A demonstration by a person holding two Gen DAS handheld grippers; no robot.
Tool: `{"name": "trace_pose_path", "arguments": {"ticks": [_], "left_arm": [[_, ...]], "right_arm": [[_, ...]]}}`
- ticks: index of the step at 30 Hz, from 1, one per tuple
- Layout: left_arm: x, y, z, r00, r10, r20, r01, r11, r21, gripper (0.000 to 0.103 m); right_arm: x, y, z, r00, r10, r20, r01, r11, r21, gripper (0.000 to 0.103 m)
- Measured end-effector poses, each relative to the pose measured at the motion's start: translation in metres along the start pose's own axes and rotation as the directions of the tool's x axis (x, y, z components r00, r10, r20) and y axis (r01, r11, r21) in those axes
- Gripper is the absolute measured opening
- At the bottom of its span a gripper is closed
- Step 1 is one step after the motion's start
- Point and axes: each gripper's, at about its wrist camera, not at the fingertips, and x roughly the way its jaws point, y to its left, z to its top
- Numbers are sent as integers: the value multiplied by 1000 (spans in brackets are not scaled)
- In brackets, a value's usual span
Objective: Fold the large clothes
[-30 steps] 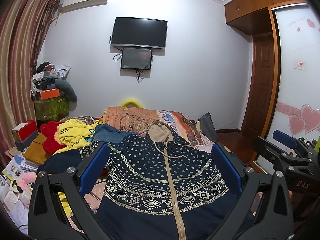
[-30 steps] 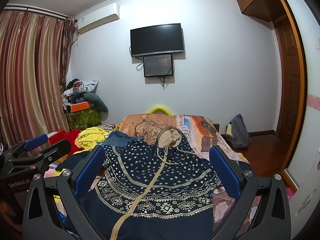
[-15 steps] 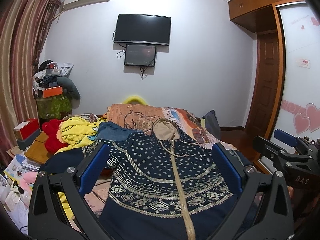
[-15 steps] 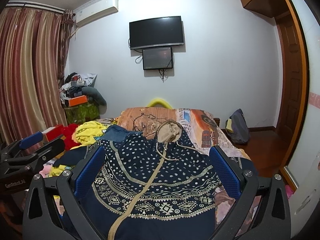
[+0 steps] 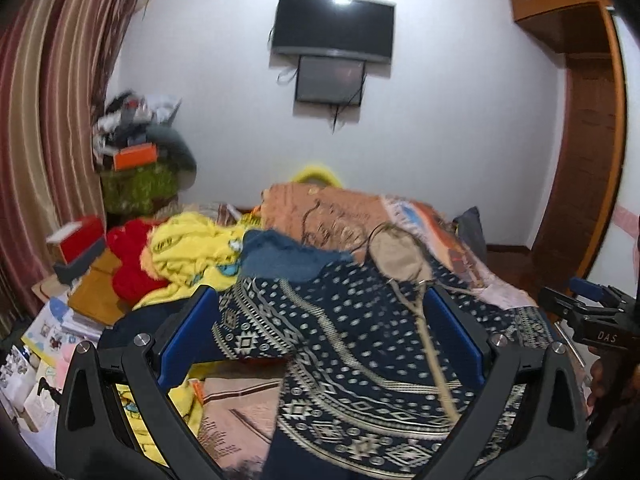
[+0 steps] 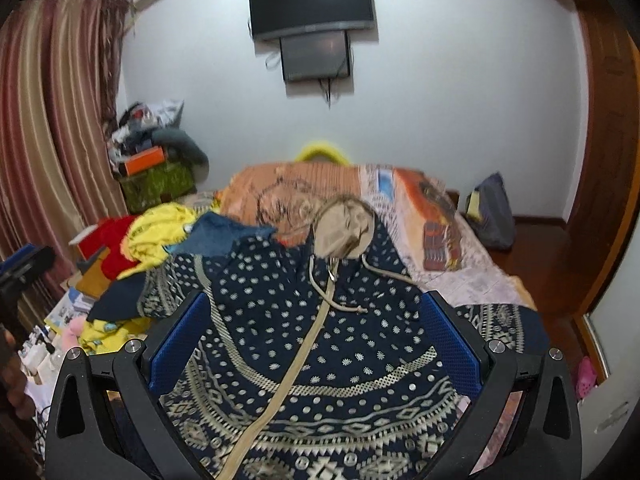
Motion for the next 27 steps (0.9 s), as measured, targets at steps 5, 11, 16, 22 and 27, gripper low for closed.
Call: {"name": "trace_pose_path", "arguments": {"ticks": [5, 11, 16, 22, 27], "left_arm": [[53, 62, 7, 993, 43, -111, -54, 993, -105, 103], [115, 135, -15, 957, -2, -290, -72, 967, -244, 103], [151, 182, -58, 899, -70, -431, -109, 920, -377, 103], [179, 220, -111, 853, -182, -489, -137, 826, -547, 103], [200, 239, -134, 846, -217, -486, -162, 765, -624, 94]], "right_arm": [[52, -14, 5, 993, -23, -117, 22, 1000, -8, 103], [104, -30, -6, 964, -17, -265, 10, 1000, -26, 103], [138, -40, -21, 928, -57, -369, 49, 998, -30, 103], [158, -52, -34, 881, -117, -459, 119, 993, -24, 103], [161, -59, -38, 873, -113, -474, 124, 992, -7, 103]]}}
